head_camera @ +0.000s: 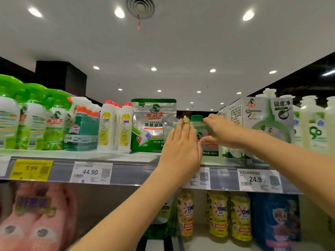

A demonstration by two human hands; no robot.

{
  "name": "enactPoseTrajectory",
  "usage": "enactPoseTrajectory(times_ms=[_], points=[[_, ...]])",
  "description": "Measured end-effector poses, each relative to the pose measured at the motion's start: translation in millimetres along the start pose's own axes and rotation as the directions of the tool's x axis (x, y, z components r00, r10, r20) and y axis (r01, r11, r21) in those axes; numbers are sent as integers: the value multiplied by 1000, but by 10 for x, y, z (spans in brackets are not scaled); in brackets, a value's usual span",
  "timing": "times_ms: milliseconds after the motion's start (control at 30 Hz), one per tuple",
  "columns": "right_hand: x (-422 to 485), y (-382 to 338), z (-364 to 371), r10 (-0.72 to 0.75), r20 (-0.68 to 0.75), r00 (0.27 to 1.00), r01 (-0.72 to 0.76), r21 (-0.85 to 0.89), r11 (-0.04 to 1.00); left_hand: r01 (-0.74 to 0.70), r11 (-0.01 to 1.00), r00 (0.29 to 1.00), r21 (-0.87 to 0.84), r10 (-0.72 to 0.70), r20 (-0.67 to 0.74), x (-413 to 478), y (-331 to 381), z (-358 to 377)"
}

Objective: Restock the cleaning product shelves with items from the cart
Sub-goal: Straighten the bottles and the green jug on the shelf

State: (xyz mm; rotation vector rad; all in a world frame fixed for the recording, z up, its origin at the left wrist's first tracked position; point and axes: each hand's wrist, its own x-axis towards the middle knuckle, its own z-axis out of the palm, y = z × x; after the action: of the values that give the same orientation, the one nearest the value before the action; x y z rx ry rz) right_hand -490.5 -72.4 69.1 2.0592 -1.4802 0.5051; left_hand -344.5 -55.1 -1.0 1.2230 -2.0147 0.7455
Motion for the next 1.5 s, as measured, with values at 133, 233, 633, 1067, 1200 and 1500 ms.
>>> enactPoseTrajectory(times_ms=[133, 233, 633, 1067, 1200, 1500], points=[[133, 18, 172, 65, 11, 998, -65, -25, 998, -70, 997, 988, -9, 68, -139, -33, -24, 43], [196, 58, 250, 83, 21, 996, -84, 15, 996, -129, 990, 916, 54, 140, -376, -34, -60, 177], [350, 120, 444, 102, 49, 994, -107, 99, 989, -119, 988, 855, 94, 150, -497, -37, -57, 164], [-24, -92, 72, 114, -254, 960, 80, 643, 761, -273, 961, 813, 49, 258, -522, -89, -57, 85], [-580, -349, -37, 81, -503, 861, 364, 719, 592, -244, 967, 787, 68, 239, -569, -244, -12, 27], [-1725, -1155, 708, -134, -564, 815, 573, 747, 338, -138, 988, 832, 64, 151, -534, -1642, -404, -56]])
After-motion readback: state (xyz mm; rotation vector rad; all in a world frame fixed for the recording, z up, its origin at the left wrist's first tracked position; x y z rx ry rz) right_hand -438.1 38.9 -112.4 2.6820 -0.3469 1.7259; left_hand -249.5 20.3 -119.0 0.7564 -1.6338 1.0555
